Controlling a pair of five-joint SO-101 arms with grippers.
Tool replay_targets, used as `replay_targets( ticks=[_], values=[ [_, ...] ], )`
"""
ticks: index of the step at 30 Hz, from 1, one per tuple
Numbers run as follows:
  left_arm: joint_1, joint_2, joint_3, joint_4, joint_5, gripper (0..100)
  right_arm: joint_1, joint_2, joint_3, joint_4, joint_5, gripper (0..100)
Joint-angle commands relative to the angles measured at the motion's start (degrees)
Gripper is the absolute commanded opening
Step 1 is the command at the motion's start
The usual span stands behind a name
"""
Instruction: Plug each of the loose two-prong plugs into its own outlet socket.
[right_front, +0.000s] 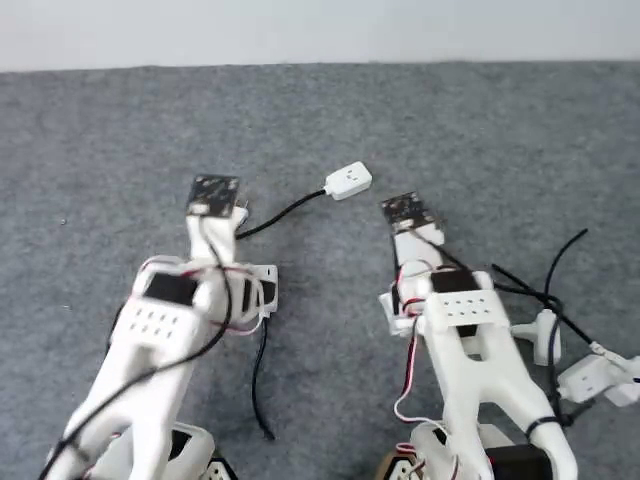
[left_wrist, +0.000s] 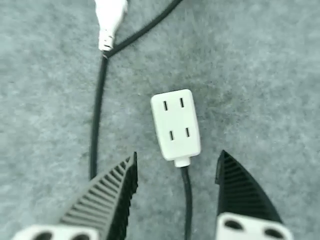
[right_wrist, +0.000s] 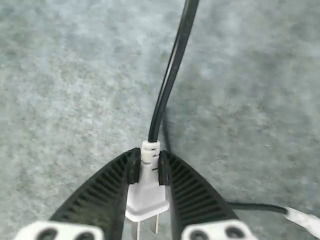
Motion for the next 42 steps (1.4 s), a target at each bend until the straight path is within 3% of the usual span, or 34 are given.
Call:
replay_targets(
  ticks=[1, 9, 13, 16, 20, 33, 38, 42],
  values=[
    [-2.99, -9.76, 4.53, -2.29, -3.25, 24, -3.03, -1.89, -0.7, -3.56, -2.11, 0.8],
    [-7.38, -4.22, 7.16, -2.37, -6.24, 24, -4.88, 0.31, -3.43, -7.16, -5.01, 0.8],
    [-7.47, -3.08, 7.25, -3.43, -6.24, 24, -4.62, 9.63, -9.32, -8.66, -6.51, 0.8],
    [-7.21, -3.08, 8.04, -3.87, -6.24, 24, -4.53, 18.07, -14.68, -8.13, -3.43, 1.3],
    [-7.21, -3.16, 9.01, -5.19, -6.33, 24, -4.53, 24.75, -22.07, -3.82, -2.02, 8.2],
    [-7.21, -3.08, 10.33, -7.82, -8.7, 24, -4.79, 20.35, -22.51, -0.48, -2.2, 10.5],
    [-7.21, -3.08, 10.33, -7.91, -8.79, 24, -4.7, 19.82, -21.8, -1.19, -2.2, 1.5],
    [-7.21, -3.08, 10.33, -7.91, -8.79, 24, -4.7, 19.91, -21.71, -1.01, -2.2, 0.9]
  ],
)
